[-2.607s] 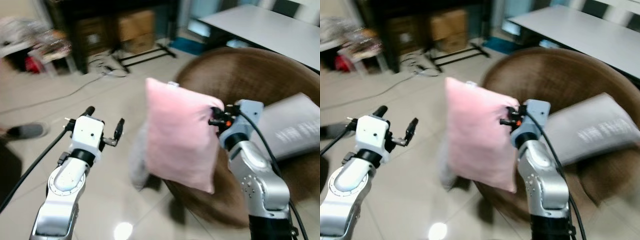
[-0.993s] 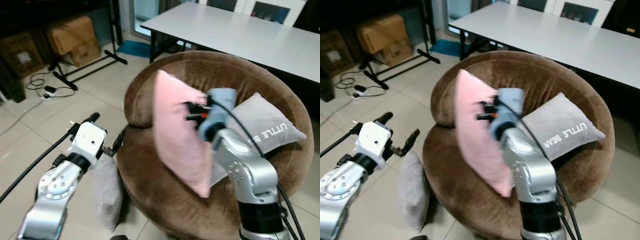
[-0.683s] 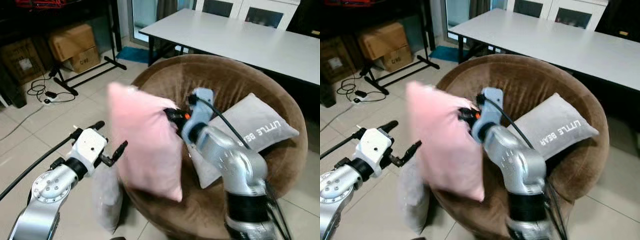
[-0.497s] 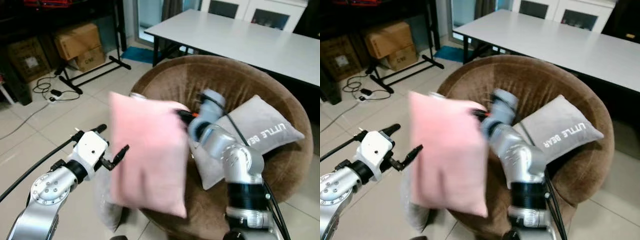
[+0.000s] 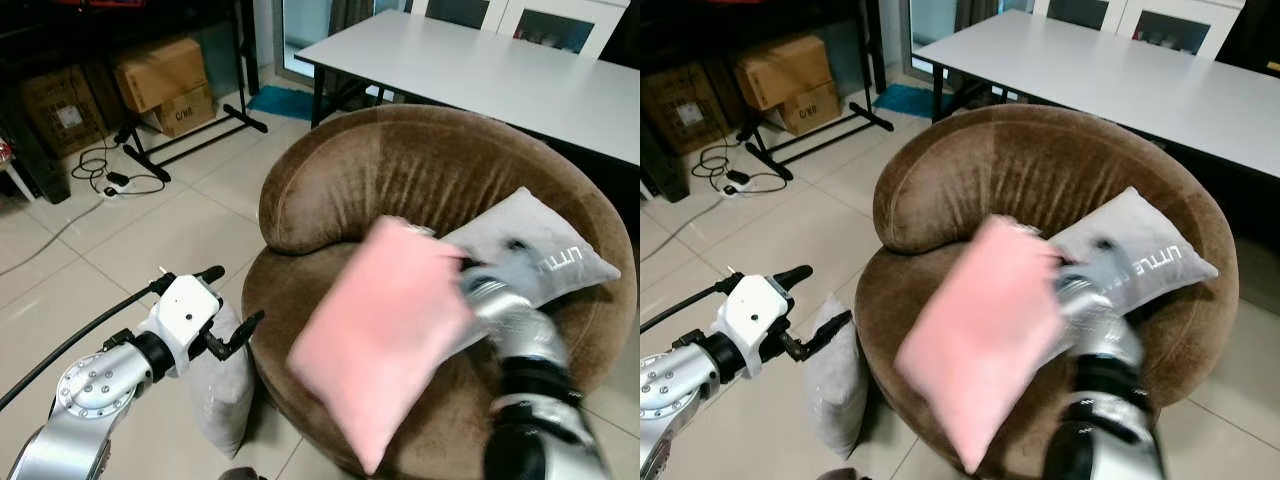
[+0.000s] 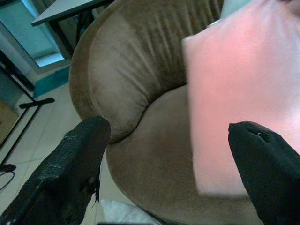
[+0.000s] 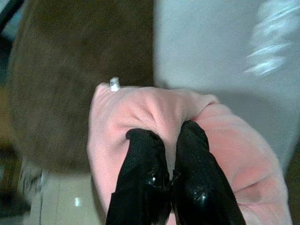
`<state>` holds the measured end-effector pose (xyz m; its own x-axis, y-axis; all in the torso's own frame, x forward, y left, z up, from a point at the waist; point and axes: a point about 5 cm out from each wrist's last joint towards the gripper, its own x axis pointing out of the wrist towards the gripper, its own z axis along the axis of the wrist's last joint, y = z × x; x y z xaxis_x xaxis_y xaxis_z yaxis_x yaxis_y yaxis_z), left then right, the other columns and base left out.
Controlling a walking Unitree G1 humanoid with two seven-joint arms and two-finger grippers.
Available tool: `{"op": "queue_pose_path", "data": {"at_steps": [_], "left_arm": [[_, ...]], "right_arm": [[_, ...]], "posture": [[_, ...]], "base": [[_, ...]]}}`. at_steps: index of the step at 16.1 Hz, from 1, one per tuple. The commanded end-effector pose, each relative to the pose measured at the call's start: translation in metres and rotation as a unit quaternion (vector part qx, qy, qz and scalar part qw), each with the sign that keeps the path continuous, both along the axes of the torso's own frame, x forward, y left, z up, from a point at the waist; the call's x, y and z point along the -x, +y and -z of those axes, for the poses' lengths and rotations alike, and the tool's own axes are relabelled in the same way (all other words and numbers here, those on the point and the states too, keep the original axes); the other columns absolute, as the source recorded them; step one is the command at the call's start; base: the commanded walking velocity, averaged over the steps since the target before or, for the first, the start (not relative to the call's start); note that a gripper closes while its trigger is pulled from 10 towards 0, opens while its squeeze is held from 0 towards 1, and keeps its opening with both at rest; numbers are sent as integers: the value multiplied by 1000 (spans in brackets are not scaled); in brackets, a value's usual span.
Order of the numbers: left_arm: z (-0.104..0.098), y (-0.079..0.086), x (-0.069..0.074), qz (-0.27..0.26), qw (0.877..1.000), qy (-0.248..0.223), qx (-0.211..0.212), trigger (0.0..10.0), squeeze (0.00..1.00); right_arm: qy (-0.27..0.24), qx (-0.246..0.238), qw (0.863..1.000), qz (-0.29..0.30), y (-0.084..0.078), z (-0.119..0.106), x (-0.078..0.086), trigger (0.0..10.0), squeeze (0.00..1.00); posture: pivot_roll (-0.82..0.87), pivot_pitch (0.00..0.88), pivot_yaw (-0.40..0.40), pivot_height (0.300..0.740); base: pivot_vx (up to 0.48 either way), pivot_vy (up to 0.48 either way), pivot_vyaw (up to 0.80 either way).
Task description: Move the pillow to the sofa from floor
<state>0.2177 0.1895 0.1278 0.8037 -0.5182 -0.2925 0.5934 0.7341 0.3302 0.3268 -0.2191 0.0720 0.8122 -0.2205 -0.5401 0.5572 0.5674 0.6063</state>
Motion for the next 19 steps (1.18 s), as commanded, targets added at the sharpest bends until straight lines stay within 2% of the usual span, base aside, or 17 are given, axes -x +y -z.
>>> {"op": "queue_pose_path", "data": {"at_steps": [1, 3, 4, 5, 6, 7, 8, 9, 13, 14, 17, 18, 19], "left_arm": [[-4, -1, 0, 11, 1000, -1, 1, 10000, 196], [-5, -2, -2, 19, 1000, 1, 1, 10000, 192], [-5, -2, -2, 20, 1000, 1, 1, 10000, 192], [-5, -2, -2, 25, 1000, 5, 1, 10000, 192], [-4, -4, 0, 37, 999, 19, 7, 10000, 192], [-3, -5, 2, 43, 999, 29, 11, 10000, 196], [-2, -6, 4, 48, 998, 40, 19, 10000, 192], [-2, -5, 6, 50, 998, 45, 22, 10000, 196], [-3, -3, 7, 48, 998, 45, 23, 10000, 192], [-3, -2, 7, 47, 998, 46, 23, 10000, 196], [-6, -2, 9, 40, 998, 41, 37, 10000, 196], [-6, -2, 8, 32, 998, 36, 42, 10000, 192], [-7, -1, 6, 4, 999, 15, 51, 10000, 192]], "right_arm": [[-32, -4, 999, 45, -17, -11, -4, 10000, 0], [-44, -11, 995, 85, -38, -12, -1, 10000, 0], [-45, -8, 995, 87, -41, -11, -1, 10000, 0], [-38, 4, 996, 75, -41, -7, 0, 10000, 0], [-35, 30, 998, 32, -33, 4, 4, 10000, 0], [-35, 24, 999, 18, -28, 10, 6, 10000, 0], [-43, 19, 999, 11, -25, 11, 7, 10000, 322], [-52, 14, 999, 7, -23, 12, 8, 10000, 1000], [-68, 39, 997, -7, -23, 11, 13, 10000, 1000], [-84, 58, 995, -13, -27, 5, 15, 10000, 1000], [-141, 99, 985, 4, -52, -22, 24, 10000, 1000], [-157, 123, 980, -1, -58, -32, 28, 10000, 1000], [-184, 166, 968, -26, -61, -50, 36, 10000, 1000]], "posture": [[11, 0, -19, 740], [7, 0, -13, 740], [5, 0, -10, 740], [5, 0, -8, 740], [8, 0, -8, 740], [9, 0, -8, 740], [10, 0, -8, 740], [9, 0, -9, 740], [13, 0, -8, 740], [13, 0, -5, 740], [9, 0, 2, 740], [9, 0, 4, 740], [-1, 0, 14, 740]], "base": [[0, 0, 0], [0, 0, 0], [0, 0, 0], [0, 0, 0], [0, 0, 0], [0, 0, 0], [0, 0, 0], [0, 0, 0], [0, 0, 0], [0, 0, 0], [0, 0, 0], [0, 0, 0], [0, 0, 0]]}}
